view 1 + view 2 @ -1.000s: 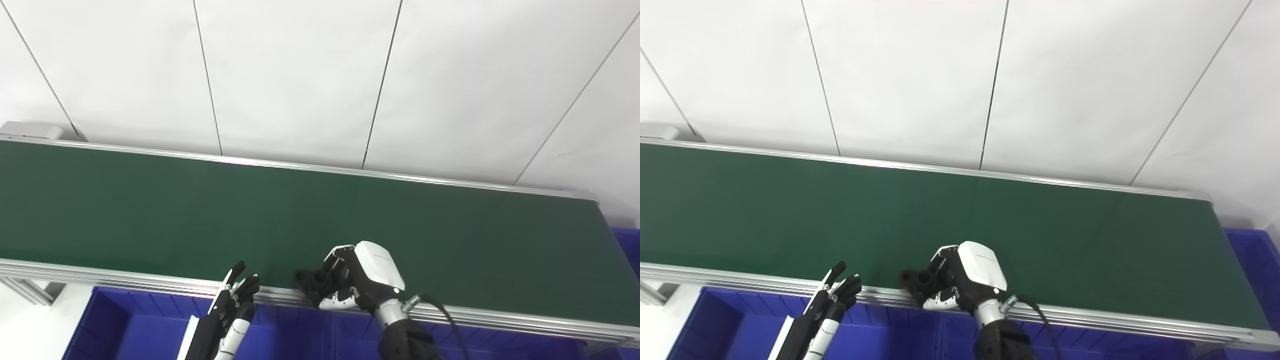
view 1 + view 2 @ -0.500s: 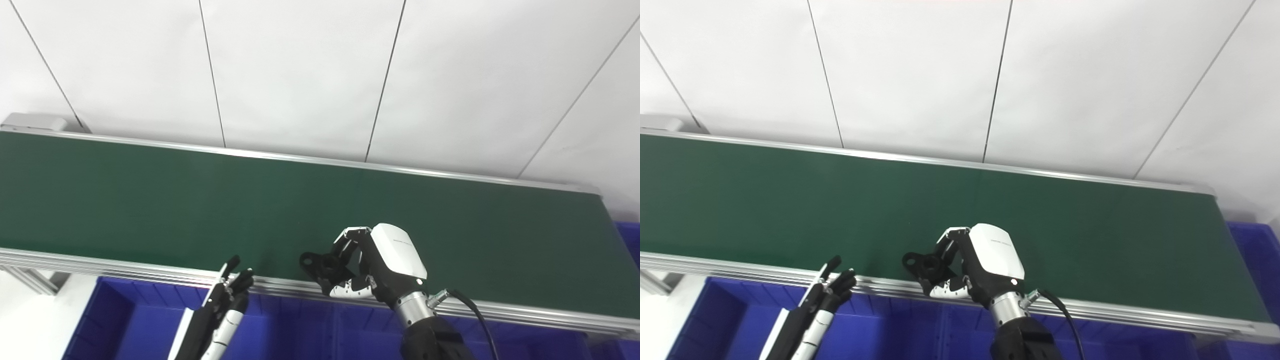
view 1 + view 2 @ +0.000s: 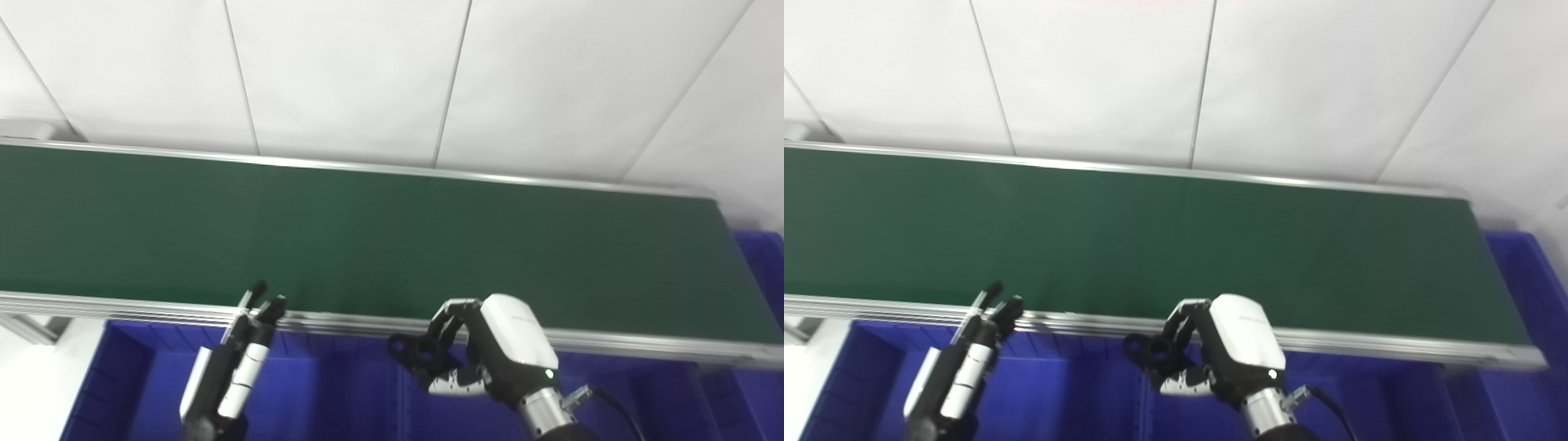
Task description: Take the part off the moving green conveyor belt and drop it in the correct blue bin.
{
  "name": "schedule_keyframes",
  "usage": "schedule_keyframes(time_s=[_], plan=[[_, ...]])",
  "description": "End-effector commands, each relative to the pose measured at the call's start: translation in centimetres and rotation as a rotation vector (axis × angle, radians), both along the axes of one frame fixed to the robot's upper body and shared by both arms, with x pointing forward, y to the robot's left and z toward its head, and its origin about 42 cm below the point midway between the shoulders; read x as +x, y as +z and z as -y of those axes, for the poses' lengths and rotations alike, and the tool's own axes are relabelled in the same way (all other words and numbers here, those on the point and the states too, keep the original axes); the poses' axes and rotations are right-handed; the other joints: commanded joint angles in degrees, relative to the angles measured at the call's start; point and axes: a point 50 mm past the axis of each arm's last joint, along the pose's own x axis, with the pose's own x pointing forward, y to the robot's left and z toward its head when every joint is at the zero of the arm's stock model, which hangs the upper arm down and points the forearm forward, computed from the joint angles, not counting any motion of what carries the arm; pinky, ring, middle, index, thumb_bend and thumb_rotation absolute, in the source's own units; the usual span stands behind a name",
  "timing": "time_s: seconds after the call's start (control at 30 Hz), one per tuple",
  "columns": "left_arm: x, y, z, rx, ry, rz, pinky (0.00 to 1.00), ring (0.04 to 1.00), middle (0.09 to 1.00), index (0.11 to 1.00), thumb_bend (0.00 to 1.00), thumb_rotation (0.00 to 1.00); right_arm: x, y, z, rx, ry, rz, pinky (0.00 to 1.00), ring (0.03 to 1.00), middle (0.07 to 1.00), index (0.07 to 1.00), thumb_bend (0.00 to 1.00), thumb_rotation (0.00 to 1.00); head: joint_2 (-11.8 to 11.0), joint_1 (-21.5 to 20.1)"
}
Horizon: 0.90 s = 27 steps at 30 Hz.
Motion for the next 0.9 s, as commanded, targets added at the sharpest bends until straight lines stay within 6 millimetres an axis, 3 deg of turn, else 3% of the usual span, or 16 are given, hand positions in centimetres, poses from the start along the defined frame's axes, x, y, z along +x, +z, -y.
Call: schedule_keyframes(time_s=[0.0, 0.3, 0.87], plan=[[0.5, 1.3, -0.2, -0.008, -0.017, 0.049, 0.94, 0.898, 0.881, 0.953, 0.45, 0.78, -0.6, 0.9, 0.1, -0.004, -0.010, 0.057, 0.15, 0.210, 0.470, 0.485, 0.53, 0.00, 0.6, -0.8], [2.1, 2.4, -1.7, 0.009, -0.027, 0.051, 0.92, 0.866, 0.856, 0.931, 0.48, 0.73, -1.2, -1.2, -0.5, -0.107, -0.148, 0.012, 0.15, 0.220, 0.471, 0.485, 0.53, 0.00, 4.5, -7.8], [2.3, 2.8, -1.8, 0.001, -0.028, 0.022, 0.92, 0.861, 0.846, 0.930, 0.45, 0.75, -0.2, -3.2, 0.5, -0.337, -0.283, -0.091, 0.13, 0.209, 0.470, 0.486, 0.53, 0.00, 4.6, -7.7]])
